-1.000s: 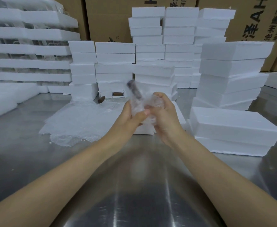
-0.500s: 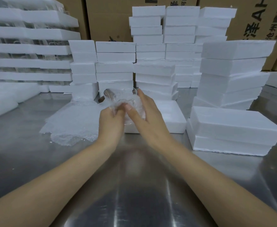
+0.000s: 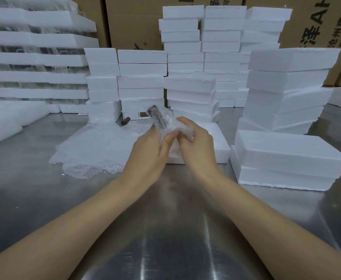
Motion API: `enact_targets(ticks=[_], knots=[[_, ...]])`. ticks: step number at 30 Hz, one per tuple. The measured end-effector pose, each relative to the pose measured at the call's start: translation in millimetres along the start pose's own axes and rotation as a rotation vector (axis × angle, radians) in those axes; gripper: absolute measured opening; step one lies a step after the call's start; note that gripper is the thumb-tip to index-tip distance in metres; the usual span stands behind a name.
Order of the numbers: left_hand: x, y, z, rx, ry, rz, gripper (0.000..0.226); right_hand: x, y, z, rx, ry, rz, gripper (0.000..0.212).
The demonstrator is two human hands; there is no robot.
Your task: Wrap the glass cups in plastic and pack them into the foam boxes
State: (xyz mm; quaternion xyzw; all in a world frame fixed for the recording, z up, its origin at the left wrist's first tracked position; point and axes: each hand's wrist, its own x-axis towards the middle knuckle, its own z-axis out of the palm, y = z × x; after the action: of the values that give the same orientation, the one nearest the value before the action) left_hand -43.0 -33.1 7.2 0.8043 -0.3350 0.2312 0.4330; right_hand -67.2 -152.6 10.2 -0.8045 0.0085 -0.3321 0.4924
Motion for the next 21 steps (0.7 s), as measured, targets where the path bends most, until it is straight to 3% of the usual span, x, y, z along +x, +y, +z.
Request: enact_targets(ticks=[3,7,10,12,16,19,21], knots=[[6.5,-7.9,-2.2,0.047,0.029,-0.044,0.028,-5.3,-3.0,2.7,-0.019,-0.023,-0.039,0.029],[11.3,-13.6,-11.9,0.079,0.076,-0.055,0.026,-7.2,-2.4,5.9,-0.12,-0.155,-0.058,0.055],[11.7,-11.4,-19.3,0.102,0.161,0.044,0.038,-8.7,-6.1,5.9,0.081,-0.179,-0.007,0.062],[10.4,-10.0,-19.0,0.164,0.191,0.118,0.042,-8.8,-7.9,6.5,0.163,-0.196,0.014,0.061],[10.0,-7.7,-16.4,0.182,0.176,0.159,0.01,-4.8,-7.1,6.7,0.198,-0.169,0.008,0.06],[8.4,-0.2,-16.7,0.018,0.171,0.147,0.032,1.2,-8.0,0.4,0.34,-0.148,0.061,0.05],[5.5,4.5,-14.5,-0.066,0.158,0.133,0.033,4.5,-7.3,-4.4,0.389,-0.142,0.061,0.042]])
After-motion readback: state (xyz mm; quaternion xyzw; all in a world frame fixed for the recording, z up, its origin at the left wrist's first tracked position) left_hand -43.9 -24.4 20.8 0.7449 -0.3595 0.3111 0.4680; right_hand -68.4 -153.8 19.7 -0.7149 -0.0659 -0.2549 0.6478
